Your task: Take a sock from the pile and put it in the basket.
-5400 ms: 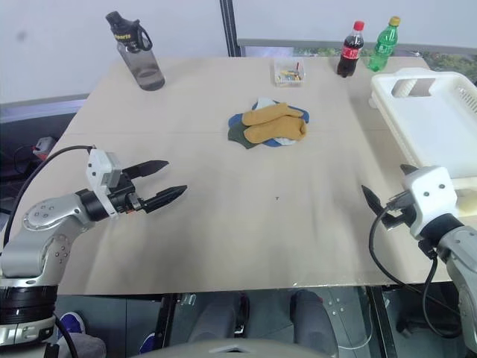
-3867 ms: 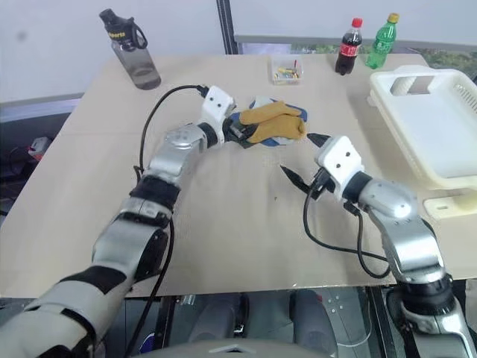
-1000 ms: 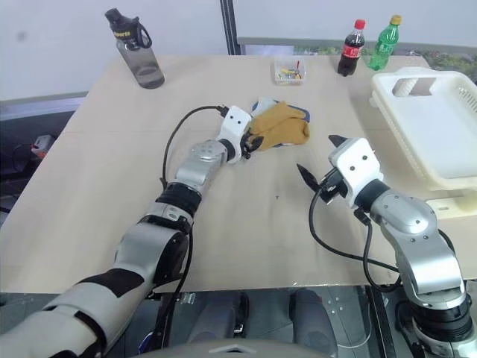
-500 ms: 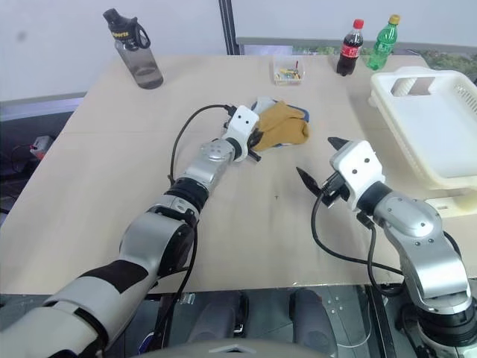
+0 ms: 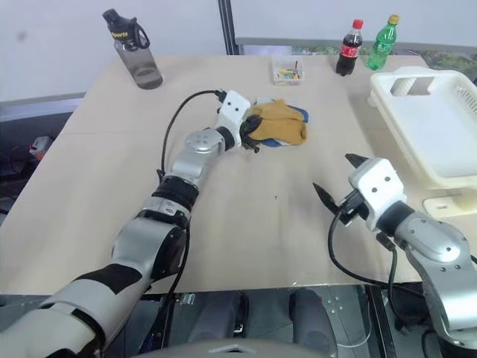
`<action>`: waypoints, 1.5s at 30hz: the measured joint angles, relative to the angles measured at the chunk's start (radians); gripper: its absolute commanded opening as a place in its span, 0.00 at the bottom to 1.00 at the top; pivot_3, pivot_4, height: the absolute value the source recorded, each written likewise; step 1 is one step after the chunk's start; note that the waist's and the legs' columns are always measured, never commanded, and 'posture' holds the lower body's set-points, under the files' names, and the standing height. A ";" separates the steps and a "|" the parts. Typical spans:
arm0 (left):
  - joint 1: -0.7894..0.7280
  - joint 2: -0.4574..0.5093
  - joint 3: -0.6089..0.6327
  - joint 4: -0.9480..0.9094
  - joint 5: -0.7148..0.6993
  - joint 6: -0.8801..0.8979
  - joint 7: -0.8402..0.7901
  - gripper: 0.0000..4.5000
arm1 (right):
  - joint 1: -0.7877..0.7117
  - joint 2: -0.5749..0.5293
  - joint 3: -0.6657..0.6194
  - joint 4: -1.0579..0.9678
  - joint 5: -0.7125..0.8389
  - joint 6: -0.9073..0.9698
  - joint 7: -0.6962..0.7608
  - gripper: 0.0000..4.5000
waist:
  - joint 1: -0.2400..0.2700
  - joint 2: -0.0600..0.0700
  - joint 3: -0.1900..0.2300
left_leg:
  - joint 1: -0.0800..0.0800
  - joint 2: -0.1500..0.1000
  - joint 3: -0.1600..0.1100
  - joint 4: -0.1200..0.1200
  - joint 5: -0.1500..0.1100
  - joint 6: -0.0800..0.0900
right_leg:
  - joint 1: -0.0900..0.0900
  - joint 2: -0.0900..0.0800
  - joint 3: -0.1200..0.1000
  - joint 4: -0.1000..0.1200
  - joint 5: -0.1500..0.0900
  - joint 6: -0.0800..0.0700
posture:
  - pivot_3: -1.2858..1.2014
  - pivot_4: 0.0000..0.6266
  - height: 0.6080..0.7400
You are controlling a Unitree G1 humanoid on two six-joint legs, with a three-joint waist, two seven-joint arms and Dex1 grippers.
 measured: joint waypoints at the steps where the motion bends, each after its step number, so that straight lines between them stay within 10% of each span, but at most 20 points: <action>1: 0.022 0.013 -0.001 -0.037 -0.005 0.023 -0.022 0.02 | 0.034 -0.002 -0.030 -0.015 0.012 0.001 0.007 1.00 | 0.000 0.000 0.000 | 0.000 0.000 0.000 0.000 0.000 0.000 | 0.000 0.000 0.000 0.000 0.000 0.000 | 0.52 0.24 1.00; 14: 0.181 0.127 0.013 -0.340 -0.107 0.284 -0.166 0.02 | 0.289 0.002 -0.331 -0.099 0.165 -0.034 0.129 1.00 | -0.001 0.000 0.000 | 0.003 0.001 0.000 0.001 0.000 0.000 | 0.002 0.000 0.001 0.002 0.000 0.000 | 0.52 0.24 1.00; 24: -0.021 -0.015 0.011 0.115 -0.027 0.081 0.122 0.02 | 0.237 0.002 -0.233 -0.083 0.122 -0.073 0.086 1.00 | 0.022 -0.002 0.000 | 0.003 -0.001 0.001 0.002 0.000 0.000 | 0.003 0.000 0.000 0.000 0.000 0.000 | 0.52 0.24 1.00; 30: -0.051 0.068 0.012 0.217 -0.031 -0.017 0.013 0.48 | 0.296 0.021 -0.227 -0.101 0.116 -0.076 0.068 1.00 | 0.021 -0.002 0.000 | 0.002 0.000 0.001 0.001 0.000 0.000 | 0.003 0.000 -0.001 0.000 0.000 0.000 | 0.52 0.24 1.00; 37: -0.014 0.169 -0.001 0.074 -0.032 -0.012 -0.159 0.48 | 0.332 0.045 -0.199 -0.132 0.092 -0.088 0.040 1.00 | 0.025 -0.002 0.000 | 0.002 0.000 0.000 0.001 0.000 0.000 | 0.003 0.000 -0.001 0.001 0.000 0.000 | 0.52 0.24 1.00; 45: -0.022 0.028 -0.143 -0.082 0.033 0.039 -0.177 0.48 | 0.304 0.051 -0.164 -0.132 0.069 -0.096 0.012 1.00 | 0.025 -0.002 0.000 | 0.001 -0.001 0.001 0.002 0.000 0.000 | 0.004 0.000 -0.002 0.000 -0.001 0.001 | 0.52 0.24 1.00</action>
